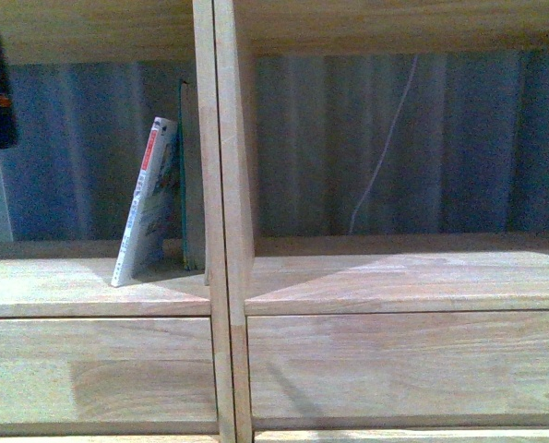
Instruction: Organize books on shelf
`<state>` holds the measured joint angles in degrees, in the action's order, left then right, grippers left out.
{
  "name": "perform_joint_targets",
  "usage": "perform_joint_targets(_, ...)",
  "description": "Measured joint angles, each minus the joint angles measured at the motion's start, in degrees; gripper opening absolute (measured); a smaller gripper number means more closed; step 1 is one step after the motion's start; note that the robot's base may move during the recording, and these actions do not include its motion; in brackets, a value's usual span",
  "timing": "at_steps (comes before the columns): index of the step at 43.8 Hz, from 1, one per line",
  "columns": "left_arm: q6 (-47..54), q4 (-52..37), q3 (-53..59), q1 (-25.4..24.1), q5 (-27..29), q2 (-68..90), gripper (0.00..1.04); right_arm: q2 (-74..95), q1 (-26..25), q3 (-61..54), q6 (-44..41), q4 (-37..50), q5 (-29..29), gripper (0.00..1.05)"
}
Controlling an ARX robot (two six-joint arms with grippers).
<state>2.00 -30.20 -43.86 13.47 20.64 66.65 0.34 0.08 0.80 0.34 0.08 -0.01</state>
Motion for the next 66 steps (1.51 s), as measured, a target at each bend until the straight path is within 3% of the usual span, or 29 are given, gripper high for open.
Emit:
perform_joint_targets(9, -1.2, 11.91, 13.51, 5.09, 8.0, -26.6, 0.97, 0.0, 0.0, 0.0, 0.0, 0.0, 0.0, 0.03)
perform_joint_targets(13, -1.51, 24.61, 16.0, 4.9, -0.37, -36.85, 0.82, 0.0, 0.0, 0.0, 0.0, 0.0, -0.02, 0.03)
perform_joint_targets(17, -1.51, 31.91, 21.73, 5.57, -1.49, -45.81, 0.7, 0.0, 0.0, 0.0, 0.0, 0.0, 0.0, 0.03)
perform_joint_targets(27, -1.68, 31.69, 33.35, 1.7, -6.01, -56.89, 0.38, 0.0, 0.0, 0.0, 0.0, 0.0, -0.02, 0.03)
perform_joint_targets(34, -1.68, 31.26, 36.17, -3.63, -11.21, -59.8, 0.04, 0.0, 0.0, 0.0, 0.0, 0.0, -0.02, 0.03)
perform_joint_targets(38, -1.86, 31.28, 37.24, -9.68, -18.95, -61.07, 0.03, 0.0, 0.0, 0.0, 0.0, 0.0, -0.07, 0.03)
perform_joint_targets(42, -1.88, 31.26, 37.99, -12.74, -19.74, -61.7, 0.03, -0.02, 0.0, 0.0, 0.0, 0.0, 0.04, 0.03)
perform_joint_targets(66, -1.88, 30.51, 41.66, -13.18, -20.52, -64.89, 0.03, -0.02, 0.0, 0.0, 0.0, 0.0, 0.02, 0.03)
